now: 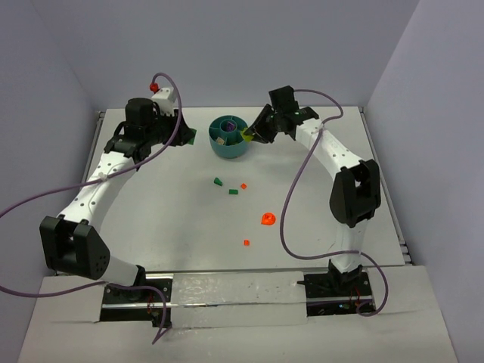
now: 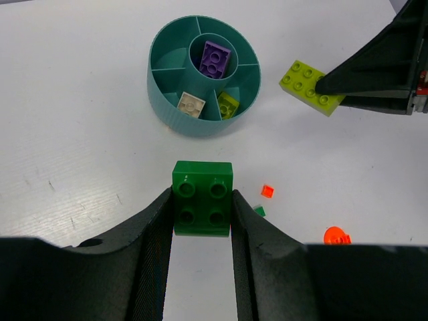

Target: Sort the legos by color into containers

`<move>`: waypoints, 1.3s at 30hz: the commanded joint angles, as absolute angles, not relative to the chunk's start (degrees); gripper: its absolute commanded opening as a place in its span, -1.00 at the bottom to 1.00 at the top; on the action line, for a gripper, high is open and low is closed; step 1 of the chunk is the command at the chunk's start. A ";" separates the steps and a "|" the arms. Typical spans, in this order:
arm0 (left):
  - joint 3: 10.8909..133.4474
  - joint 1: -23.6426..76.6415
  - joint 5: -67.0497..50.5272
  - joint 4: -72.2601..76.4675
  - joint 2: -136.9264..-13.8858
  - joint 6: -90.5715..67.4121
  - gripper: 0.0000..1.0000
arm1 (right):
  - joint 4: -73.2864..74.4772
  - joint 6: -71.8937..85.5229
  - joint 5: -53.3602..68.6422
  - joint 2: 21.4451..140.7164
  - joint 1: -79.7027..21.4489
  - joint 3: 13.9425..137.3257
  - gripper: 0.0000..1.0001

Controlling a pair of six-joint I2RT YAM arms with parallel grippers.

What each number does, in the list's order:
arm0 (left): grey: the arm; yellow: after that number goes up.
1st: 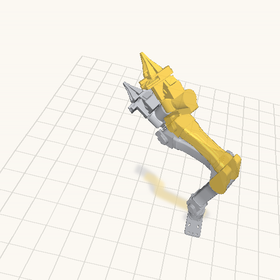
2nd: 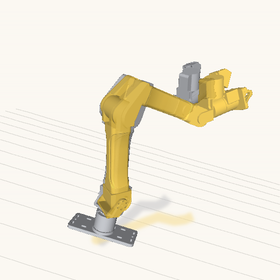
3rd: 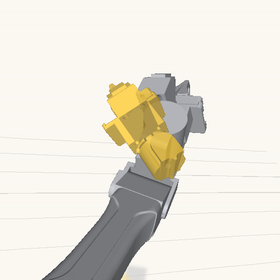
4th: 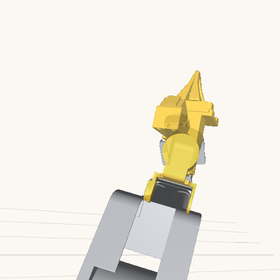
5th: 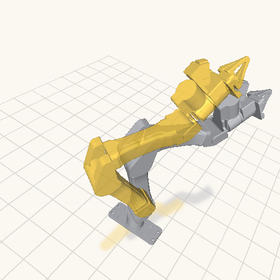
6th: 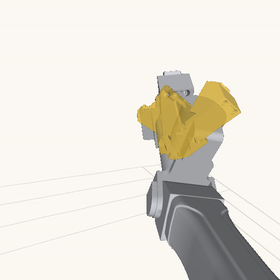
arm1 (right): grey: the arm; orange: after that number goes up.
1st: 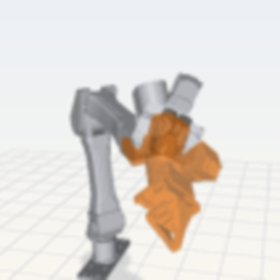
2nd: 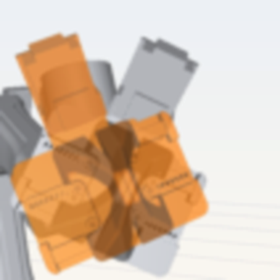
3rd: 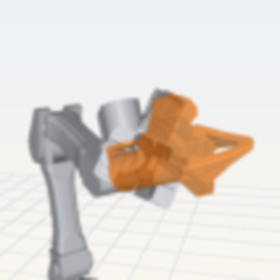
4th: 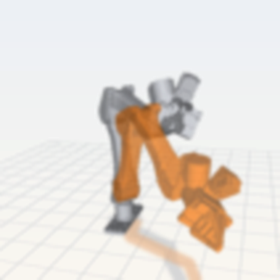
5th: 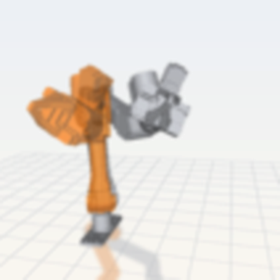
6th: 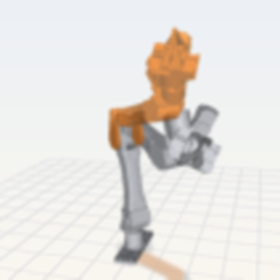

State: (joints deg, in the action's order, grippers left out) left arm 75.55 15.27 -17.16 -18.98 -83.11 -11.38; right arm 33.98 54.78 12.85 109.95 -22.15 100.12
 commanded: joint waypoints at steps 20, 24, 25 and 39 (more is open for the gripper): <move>74.37 13.38 -20.64 -15.03 -82.88 -12.57 -1.00 | 32.27 58.96 14.33 119.92 -23.36 110.13 -0.97; 74.09 12.94 -21.18 -14.96 -82.97 -12.83 -1.00 | 31.84 59.57 14.85 121.22 -23.47 109.78 -0.91; 74.09 12.87 -21.18 -14.89 -82.97 -12.83 -1.00 | 31.76 59.59 14.91 121.51 -23.52 109.78 -0.89; 74.07 12.39 -22.54 -14.08 -83.58 -13.90 -1.00 | 29.59 59.71 17.38 122.89 -23.79 110.13 -0.21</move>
